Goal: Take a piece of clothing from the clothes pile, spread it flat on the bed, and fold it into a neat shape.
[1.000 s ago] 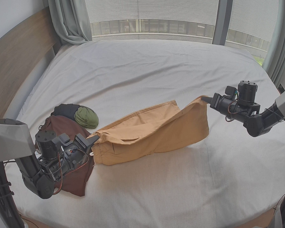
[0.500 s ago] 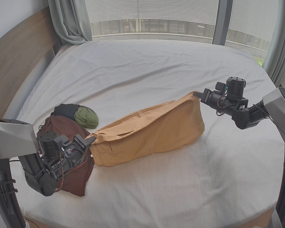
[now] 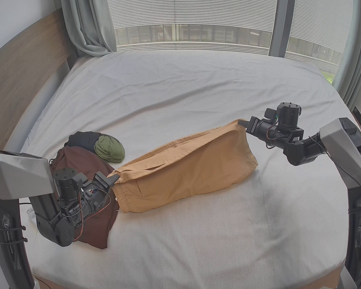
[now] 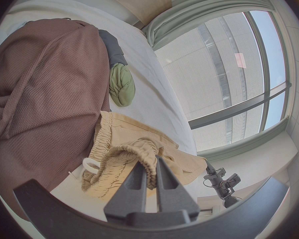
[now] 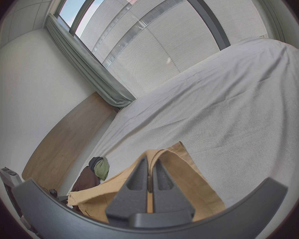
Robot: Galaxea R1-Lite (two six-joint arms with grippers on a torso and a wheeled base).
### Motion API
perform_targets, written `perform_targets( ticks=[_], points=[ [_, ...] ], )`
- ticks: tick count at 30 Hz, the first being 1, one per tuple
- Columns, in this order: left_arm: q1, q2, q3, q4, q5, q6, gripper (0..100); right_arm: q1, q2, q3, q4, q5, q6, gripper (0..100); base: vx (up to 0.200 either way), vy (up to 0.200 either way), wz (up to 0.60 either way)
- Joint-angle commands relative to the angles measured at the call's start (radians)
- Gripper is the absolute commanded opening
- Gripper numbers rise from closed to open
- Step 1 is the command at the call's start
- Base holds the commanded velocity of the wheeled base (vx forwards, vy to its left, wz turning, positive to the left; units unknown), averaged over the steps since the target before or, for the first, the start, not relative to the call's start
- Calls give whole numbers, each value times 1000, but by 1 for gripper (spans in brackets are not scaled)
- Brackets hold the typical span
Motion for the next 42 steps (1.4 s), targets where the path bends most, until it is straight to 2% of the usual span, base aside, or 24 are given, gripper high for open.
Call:
perform_targets(
  ticks=[1, 16, 17, 18, 19, 23, 27, 37, 42],
  points=[
    [11, 18, -9, 0, 0, -2, 0, 0, 28, -12, -3, 0, 0, 0, 0, 0, 0],
    [22, 29, -14, -2, -1, 0, 0, 10, 64, -37, -17, -1, -6, 0, 0, 0, 0],
    [22, 29, -14, -2, -1, 0, 100, 10, 68, -42, -17, -3, -6, 0, 0, 0, 0],
    [24, 29, -16, -2, -3, -2, 100, 11, 75, -48, -17, -3, -6, 0, 0, 0, 0],
    [25, 29, -16, -2, -3, -2, 100, 13, 78, -58, -18, -6, -5, 100, 0, 0, 0],
    [60, 40, -40, -2, -1, -2, 100, 20, 98, -98, -27, -40, -5, 100, 0, 0, 0],
    [86, 43, -49, 0, 0, -2, 100, 22, 81, -74, -41, -44, -2, 100, 0, 0, 0],
    [79, 20, -39, -2, -1, -2, 100, 25, -69, 170, -57, -52, -8, 100, 0, 0, 0],
    [50, -71, 12, -3, -21, 0, 100, 25, -120, 311, -107, -86, -8, 100, 0, 0, 0]
  ],
)
